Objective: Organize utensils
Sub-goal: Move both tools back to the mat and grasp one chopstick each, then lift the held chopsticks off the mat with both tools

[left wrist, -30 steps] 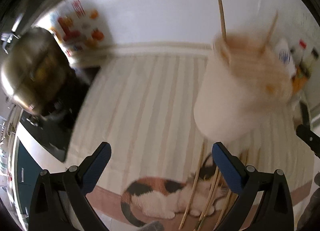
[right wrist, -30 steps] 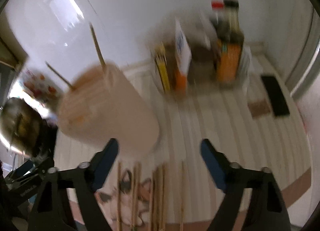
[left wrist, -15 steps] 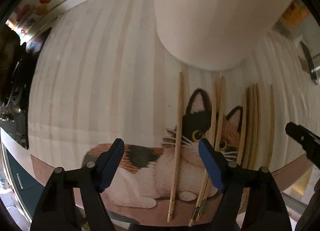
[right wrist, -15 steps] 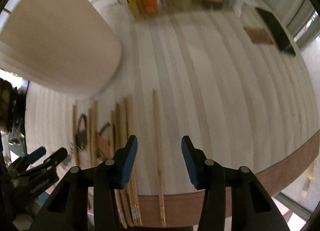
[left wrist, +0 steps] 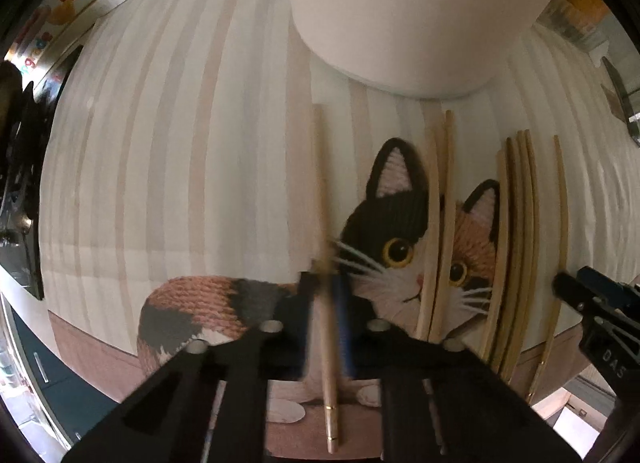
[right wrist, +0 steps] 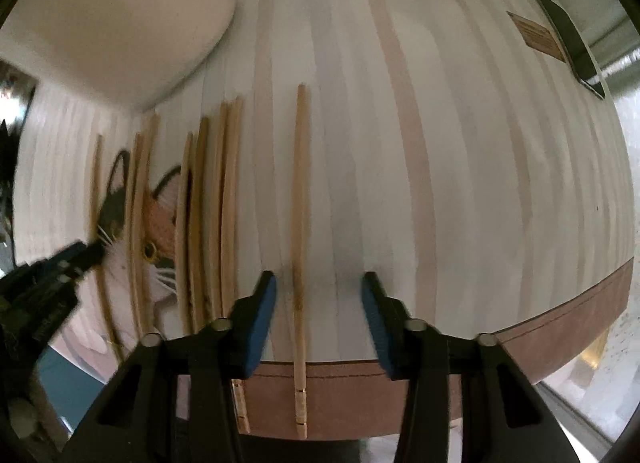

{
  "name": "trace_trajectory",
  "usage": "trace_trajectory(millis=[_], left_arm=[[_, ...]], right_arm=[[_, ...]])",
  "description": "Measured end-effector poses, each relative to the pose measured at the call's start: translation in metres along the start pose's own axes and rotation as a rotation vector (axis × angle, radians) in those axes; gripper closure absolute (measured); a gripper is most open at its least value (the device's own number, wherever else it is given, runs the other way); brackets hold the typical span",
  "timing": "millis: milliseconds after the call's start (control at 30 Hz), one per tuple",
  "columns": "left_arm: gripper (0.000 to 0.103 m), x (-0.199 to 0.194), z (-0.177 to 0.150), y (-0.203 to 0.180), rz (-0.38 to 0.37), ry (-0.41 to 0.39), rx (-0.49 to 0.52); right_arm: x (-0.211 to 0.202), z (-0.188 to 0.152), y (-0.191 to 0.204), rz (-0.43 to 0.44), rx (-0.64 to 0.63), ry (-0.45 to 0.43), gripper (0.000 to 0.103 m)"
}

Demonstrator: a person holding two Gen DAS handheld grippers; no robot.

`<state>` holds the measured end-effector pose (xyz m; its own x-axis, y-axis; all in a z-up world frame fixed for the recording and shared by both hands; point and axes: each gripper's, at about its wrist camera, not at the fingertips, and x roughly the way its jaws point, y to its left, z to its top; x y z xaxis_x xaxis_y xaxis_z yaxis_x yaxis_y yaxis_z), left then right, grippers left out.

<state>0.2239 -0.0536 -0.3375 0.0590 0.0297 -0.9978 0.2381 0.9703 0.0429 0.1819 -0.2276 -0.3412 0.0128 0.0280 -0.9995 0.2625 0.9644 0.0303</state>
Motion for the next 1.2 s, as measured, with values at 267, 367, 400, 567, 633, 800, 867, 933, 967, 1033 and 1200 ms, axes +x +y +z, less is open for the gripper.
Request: trace_trajectory(millis=[267,367,400,567,633,800,867,933,967,1033,1200], left_arm=[[0.098,0.000,-0.028,0.025,-0.002,0.051,-0.091],[0.098,0.001,-0.037,0.030,-0.010,0.054,-0.100],[0.098,0.001,-0.038,0.029,-0.010,0.054,-0.095],[0.098,0.000,-0.045,0.029,-0.002,0.052,-0.088],[0.098,0.004,-0.054,0.028,-0.001,0.051,-0.092],[0.098,0.002,-0.031,0.026,0.006,0.049,-0.089],[0.098,0.004,-0.025,0.025,0.011,0.049,-0.092],[0.098,0.004,-0.021,0.025,0.012,0.048,-0.090],[0.098,0.003,-0.018,0.026,0.012,0.049,-0.093],[0.098,0.004,-0.018,0.026,0.008,0.049,-0.097],[0.098,0.002,-0.015,0.027,0.003,0.044,-0.108]], right_arm=[[-0.006,-0.021,0.002,-0.044,-0.020,-0.005,0.096],[-0.008,-0.036,-0.004,-0.033,-0.022,0.006,0.096],[-0.008,-0.038,-0.006,-0.032,-0.024,0.008,0.096],[-0.011,-0.049,-0.008,-0.030,-0.024,0.026,0.095],[-0.010,-0.043,-0.009,-0.033,-0.023,0.042,0.095],[0.004,-0.011,-0.001,-0.060,-0.028,0.050,0.094],[0.006,-0.008,0.007,-0.067,-0.034,0.050,0.094],[0.005,-0.002,0.008,-0.066,-0.036,0.053,0.094],[0.006,-0.001,0.008,-0.060,-0.032,0.055,0.094],[0.006,0.003,0.002,-0.051,-0.029,0.061,0.094],[0.010,0.004,-0.005,-0.053,-0.052,0.058,0.094]])
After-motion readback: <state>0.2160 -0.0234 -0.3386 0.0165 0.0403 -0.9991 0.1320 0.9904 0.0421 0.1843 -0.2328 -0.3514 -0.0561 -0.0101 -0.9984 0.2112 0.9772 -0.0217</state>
